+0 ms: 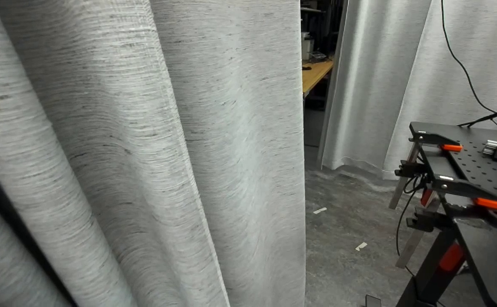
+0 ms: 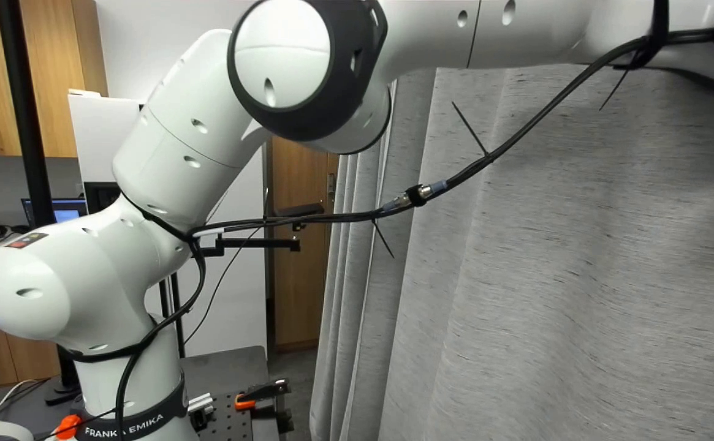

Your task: Slide the curtains

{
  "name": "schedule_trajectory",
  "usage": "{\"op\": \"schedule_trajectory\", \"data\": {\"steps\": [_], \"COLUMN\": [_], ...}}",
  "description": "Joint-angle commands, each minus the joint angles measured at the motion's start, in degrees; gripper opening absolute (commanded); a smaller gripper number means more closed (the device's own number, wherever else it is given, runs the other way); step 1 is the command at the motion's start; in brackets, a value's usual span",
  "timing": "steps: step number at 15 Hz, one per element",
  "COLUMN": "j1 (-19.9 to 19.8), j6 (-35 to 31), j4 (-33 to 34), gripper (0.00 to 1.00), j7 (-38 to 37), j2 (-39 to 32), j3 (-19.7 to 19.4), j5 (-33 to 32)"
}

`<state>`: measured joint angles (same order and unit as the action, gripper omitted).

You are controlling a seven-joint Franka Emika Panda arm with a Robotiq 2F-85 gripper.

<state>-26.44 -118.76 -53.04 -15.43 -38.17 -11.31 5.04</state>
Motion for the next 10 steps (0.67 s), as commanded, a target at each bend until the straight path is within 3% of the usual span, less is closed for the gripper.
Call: {"op": "schedule_trajectory", "data": {"steps": [1, 3, 10], "j1": [1.53, 2.23, 4.49], "j6": [0.83, 1.23, 2.31], "j4": [-13.45, -18.92, -34.94], "gripper": [0.29, 0.40, 0.93], "j7": [4.86, 6.72, 16.63], "j2": [6.09, 7.98, 13.02], "j3": [-0.08, -0.29, 0.92], "j5": [-2.36, -3.81, -8.16]}}
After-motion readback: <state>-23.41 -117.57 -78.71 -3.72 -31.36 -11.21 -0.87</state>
